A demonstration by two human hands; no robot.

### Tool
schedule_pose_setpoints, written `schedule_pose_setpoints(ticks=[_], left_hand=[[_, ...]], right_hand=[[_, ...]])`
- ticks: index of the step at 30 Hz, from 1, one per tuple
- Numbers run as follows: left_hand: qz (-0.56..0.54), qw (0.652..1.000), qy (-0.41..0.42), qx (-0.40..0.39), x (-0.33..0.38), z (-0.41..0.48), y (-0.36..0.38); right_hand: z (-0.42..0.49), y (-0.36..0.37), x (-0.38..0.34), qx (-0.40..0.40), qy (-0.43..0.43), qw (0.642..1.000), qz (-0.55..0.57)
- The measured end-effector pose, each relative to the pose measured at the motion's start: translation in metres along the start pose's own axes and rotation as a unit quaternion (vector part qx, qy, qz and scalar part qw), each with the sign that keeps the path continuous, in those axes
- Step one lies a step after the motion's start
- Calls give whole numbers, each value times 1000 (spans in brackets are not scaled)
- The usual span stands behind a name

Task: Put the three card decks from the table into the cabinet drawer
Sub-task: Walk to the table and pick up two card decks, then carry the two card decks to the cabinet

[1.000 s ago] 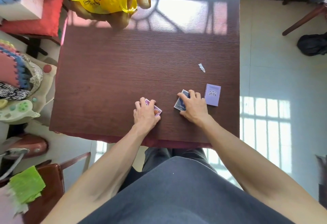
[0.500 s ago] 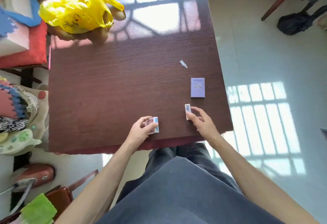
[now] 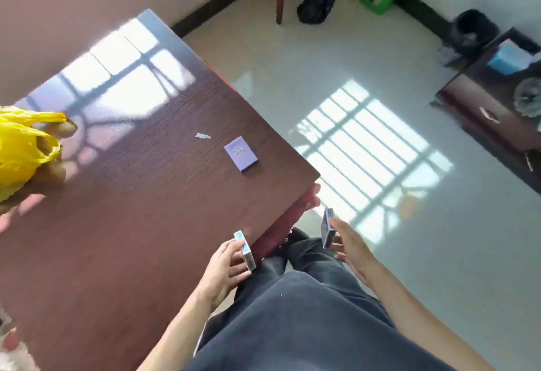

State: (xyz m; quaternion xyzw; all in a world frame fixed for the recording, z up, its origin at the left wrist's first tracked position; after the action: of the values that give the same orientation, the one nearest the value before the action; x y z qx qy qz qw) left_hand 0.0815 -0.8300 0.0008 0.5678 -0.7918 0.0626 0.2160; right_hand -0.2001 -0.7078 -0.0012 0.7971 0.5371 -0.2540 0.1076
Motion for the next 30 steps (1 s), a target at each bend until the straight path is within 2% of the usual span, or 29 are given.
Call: schedule_pose_setpoints(ticks=[4, 9, 13, 17, 24, 28, 30], left_hand=[[107, 993, 21, -42, 21, 14, 11], [232, 968, 27, -93, 29, 23, 46], [339, 931, 16, -132, 19, 22, 99], [442, 880, 6, -175, 1, 20, 168], [509, 842, -17, -177, -37, 18, 279], [510, 842, -6, -175, -55, 18, 346], [503, 847, -1, -172, -57, 19, 377]], right_hand=[[-28, -12, 54, 71, 11, 991, 111], [-70, -28, 116, 152, 31, 956, 249], [-95, -43, 161, 207, 40, 918, 337], [-111, -56, 206, 241, 39, 881, 405], [-128, -119, 262, 264, 42, 833, 484], [-136, -183, 283, 281, 33, 808, 517], [-138, -213, 287, 279, 32, 806, 520]])
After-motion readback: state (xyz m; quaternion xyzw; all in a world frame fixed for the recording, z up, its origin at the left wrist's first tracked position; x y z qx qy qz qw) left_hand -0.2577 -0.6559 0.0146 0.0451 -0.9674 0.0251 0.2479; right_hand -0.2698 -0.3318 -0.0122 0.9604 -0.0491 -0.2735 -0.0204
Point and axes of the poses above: each hand's wrist, its own z-axis towards the middle knuckle, its own y-axis out of the palm, x = y × z, the point moved 4 cm from there along z, towards the middle knuckle, and after that the axes turned 1 degree about -x, right-handed, at the moved point
